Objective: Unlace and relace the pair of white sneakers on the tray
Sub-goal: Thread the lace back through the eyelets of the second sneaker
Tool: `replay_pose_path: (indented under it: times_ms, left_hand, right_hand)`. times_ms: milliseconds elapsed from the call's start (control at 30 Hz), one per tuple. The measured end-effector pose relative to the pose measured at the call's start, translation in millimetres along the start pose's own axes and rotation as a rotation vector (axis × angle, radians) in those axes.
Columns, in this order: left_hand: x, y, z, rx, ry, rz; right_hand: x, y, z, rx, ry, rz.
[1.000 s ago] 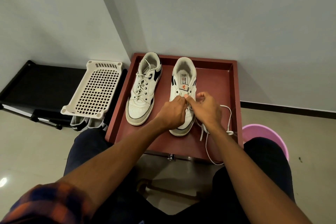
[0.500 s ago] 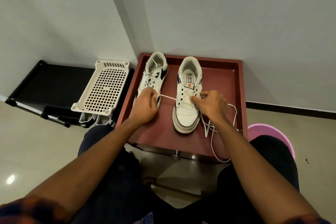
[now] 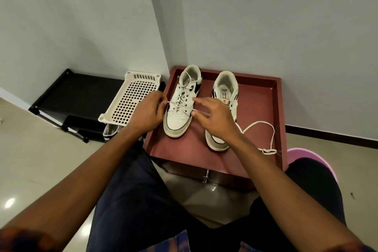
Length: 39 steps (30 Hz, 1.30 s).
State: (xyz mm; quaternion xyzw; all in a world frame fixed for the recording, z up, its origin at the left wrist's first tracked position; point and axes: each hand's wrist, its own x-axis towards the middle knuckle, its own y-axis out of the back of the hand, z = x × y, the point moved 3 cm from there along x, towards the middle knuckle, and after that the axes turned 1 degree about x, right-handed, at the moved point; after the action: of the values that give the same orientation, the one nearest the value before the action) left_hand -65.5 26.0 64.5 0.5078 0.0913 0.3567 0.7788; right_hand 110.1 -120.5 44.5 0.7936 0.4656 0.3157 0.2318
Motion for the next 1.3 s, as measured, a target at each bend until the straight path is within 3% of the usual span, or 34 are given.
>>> replay_pose_path:
  times_ms: [167,333,567,900,1000,1200,1300]
  left_hand:
    - [-7.3,11.3,9.2,0.048,-0.078,0.008]
    - [-15.0,5.5,14.8,0.014,-0.114,-0.008]
    - [-12.2,-31.5,39.6,-0.115,-0.147,-0.055]
    - [20.8,-67.6,93.6,-0.183,-0.223,-0.169]
    - [21.5,-83.4,94.2,-0.232,-0.104,-0.186]
    - [19.7,-121.7,78.3,-0.202,0.373,-0.21]
    - [26.1,-130.7,80.2,-0.129,0.435,-0.27]
  right_hand:
    - [13.8,-30.2,-32.6,0.074,0.069,-0.052]
    - [12.0,-33.9,-37.0,0.265,-0.013,0.001]
    - [3.8,1.3,6.2,0.242,-0.145,-0.166]
    - [-11.4,48.0,52.3,0.269,-0.251,-0.103]
    - [-19.4,51.8,72.2,0.14,-0.333,-0.058]
    - [-41.2,42.2,100.3,-0.028,-0.423,-0.071]
    - [-38.8,33.5,92.6,-0.102,-0.404,-0.07]
